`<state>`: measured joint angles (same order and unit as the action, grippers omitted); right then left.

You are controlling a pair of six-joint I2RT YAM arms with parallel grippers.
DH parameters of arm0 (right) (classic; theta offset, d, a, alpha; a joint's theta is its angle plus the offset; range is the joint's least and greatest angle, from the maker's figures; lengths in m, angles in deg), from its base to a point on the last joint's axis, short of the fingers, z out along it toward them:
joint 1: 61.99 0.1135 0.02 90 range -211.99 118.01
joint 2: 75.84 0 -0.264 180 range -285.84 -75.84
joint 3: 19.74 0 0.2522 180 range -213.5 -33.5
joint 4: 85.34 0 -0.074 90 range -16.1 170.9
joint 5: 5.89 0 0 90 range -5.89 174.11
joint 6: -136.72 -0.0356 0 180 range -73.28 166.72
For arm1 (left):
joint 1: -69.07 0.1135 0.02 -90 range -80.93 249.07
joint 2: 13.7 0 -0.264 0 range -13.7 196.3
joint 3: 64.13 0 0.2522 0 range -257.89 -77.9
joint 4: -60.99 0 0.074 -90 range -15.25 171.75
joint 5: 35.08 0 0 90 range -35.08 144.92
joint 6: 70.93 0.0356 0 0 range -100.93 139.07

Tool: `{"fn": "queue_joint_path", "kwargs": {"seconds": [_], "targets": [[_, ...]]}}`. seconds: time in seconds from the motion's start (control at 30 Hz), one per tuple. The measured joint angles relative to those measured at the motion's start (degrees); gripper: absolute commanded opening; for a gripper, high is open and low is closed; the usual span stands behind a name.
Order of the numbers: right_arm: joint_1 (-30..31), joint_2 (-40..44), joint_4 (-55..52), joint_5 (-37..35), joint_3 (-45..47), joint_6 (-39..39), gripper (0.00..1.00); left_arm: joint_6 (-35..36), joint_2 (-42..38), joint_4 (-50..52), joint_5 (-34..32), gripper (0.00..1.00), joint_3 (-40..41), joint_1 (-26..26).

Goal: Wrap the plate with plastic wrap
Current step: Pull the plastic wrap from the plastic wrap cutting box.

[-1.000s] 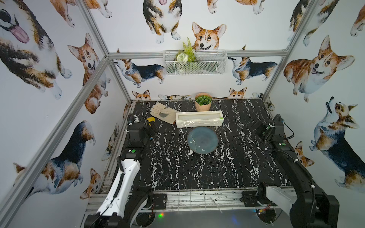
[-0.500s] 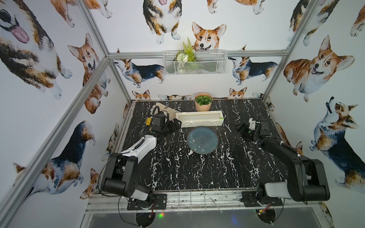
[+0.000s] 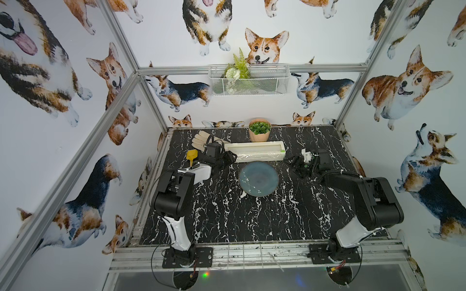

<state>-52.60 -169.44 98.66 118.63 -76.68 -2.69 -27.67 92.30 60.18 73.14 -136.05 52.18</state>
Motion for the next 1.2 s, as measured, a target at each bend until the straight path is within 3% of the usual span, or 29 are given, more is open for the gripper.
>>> {"fn": "queue_joint_path", "kwargs": {"seconds": [0.2, 0.37, 0.53, 0.7, 0.8, 0.9, 1.2], "targets": [[0.7, -5.2, 2.3, 0.2, -2.5, 0.0, 0.59, -1.0, 1.7, -3.7, 1.4, 0.21, -0.4, 0.0], [0.9, -9.7, 4.0, 0.3, -6.7, 0.2, 0.57, -1.2, 1.7, -3.0, 0.6, 0.05, -0.5, 0.0], [1.5, -13.4, 5.7, 0.1, -10.5, 0.2, 0.51, -0.8, 1.6, -1.9, 0.7, 0.01, -1.2, 0.0], [2.3, -16.6, 6.2, 0.2, -13.7, -0.1, 0.36, -0.4, 1.2, -0.2, 0.5, 0.00, -1.9, 0.0], [2.7, -17.4, 6.5, 0.3, -15.0, -0.5, 0.23, -0.3, 0.6, 0.6, 0.5, 0.00, -2.3, 0.0], [3.0, -17.5, 7.0, 0.4, -15.5, -1.2, 0.01, 0.1, 0.3, 1.2, 0.5, 0.00, -2.8, 0.0], [3.1, -15.7, 8.6, 0.5, -15.4, -5.5, 0.00, 0.2, -0.6, 3.3, 0.3, 0.00, -4.9, 0.0]]}}
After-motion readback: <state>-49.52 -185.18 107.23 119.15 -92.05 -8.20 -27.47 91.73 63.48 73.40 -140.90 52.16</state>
